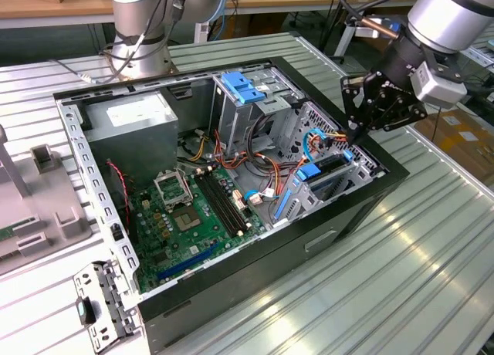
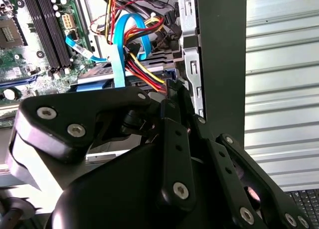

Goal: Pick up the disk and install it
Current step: 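Insert the first disk wire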

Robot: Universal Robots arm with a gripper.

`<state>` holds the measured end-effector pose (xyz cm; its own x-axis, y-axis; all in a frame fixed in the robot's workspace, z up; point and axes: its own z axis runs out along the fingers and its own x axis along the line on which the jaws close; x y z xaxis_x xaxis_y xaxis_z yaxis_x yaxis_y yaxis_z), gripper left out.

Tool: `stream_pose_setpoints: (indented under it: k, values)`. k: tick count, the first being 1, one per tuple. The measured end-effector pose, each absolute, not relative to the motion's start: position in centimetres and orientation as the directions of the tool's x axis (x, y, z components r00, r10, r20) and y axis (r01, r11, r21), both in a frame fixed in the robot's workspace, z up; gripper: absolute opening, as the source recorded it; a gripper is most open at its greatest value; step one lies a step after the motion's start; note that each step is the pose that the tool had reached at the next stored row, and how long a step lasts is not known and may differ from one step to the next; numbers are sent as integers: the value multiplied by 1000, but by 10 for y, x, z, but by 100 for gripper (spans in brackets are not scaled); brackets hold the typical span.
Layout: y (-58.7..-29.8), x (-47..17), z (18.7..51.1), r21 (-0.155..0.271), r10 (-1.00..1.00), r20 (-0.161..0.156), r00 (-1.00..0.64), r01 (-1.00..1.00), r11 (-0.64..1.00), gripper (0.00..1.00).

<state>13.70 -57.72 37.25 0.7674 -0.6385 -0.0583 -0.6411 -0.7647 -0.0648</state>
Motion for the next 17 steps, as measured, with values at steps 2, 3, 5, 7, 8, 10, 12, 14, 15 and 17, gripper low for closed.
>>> stream_pose_setpoints:
  k: [2,3,5,7,8,10,12,14,15,17]
  values:
    - [-577,135,372,-65,-638,-58,767,-641,-765,17]
    - [-577,134,372,-65,-638,-58,767,-641,-765,17]
    - [-577,132,372,-65,-638,-58,767,-641,-765,17]
    - [-578,130,371,-65,-638,-58,767,-641,-765,17]
    - [-578,129,371,-65,-638,-58,767,-641,-765,17]
    - [-578,128,371,-65,-638,-58,767,-641,-765,17]
    - [-578,126,371,-65,-639,-58,767,-641,-765,17]
    - [-579,124,370,-65,-638,-58,767,-641,-765,17]
    - [-579,123,370,-65,-638,-58,767,-641,-765,17]
    - [-580,122,370,-65,-638,-58,767,-641,-765,17]
